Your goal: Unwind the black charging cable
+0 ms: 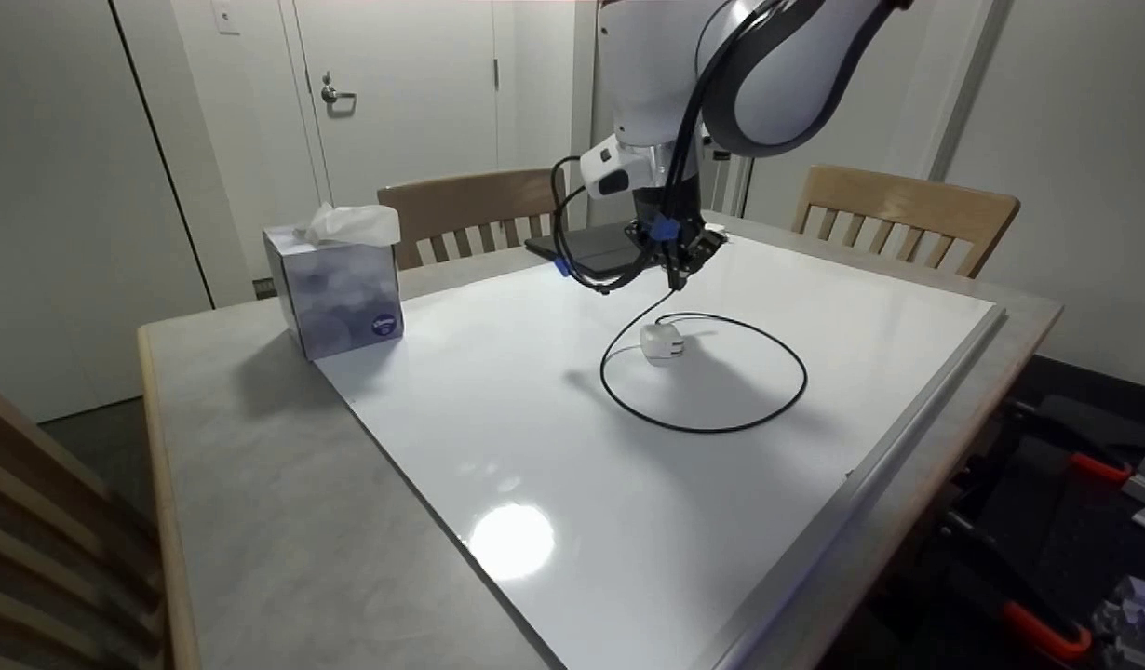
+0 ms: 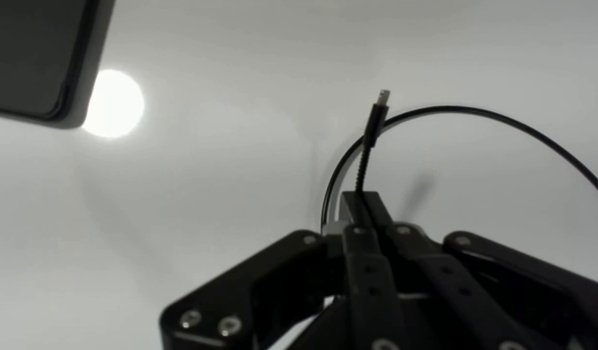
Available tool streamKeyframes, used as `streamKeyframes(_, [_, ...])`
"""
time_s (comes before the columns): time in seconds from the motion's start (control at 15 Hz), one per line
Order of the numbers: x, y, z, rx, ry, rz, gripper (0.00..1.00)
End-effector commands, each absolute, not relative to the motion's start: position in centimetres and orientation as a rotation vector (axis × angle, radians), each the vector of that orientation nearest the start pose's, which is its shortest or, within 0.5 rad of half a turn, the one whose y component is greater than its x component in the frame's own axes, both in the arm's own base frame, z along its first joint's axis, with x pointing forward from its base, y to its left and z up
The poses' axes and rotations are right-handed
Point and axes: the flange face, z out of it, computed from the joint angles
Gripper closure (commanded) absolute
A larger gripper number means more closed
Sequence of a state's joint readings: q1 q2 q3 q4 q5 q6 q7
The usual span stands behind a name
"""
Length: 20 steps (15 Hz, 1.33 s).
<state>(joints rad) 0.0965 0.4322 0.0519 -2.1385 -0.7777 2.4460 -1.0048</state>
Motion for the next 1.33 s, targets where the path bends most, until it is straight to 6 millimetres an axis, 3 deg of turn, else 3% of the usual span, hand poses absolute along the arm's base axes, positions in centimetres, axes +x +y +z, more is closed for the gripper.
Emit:
streamKeyframes(0.0, [55.2,10.6,19.5,1.490,2.269,-0.349,0.99])
streamKeyframes(0.47, [56.5,17.2,20.0,1.022,2.461,-0.275,0.99])
streamKeyframes(0.53, [55.4,16.3,20.4,1.142,2.421,-0.304,0.99])
streamKeyframes(0.87, [55.3,16.8,20.4,1.135,2.448,-0.299,0.99])
streamKeyframes(1.27, [54.5,21.9,19.1,0.800,2.717,-0.118,0.99])
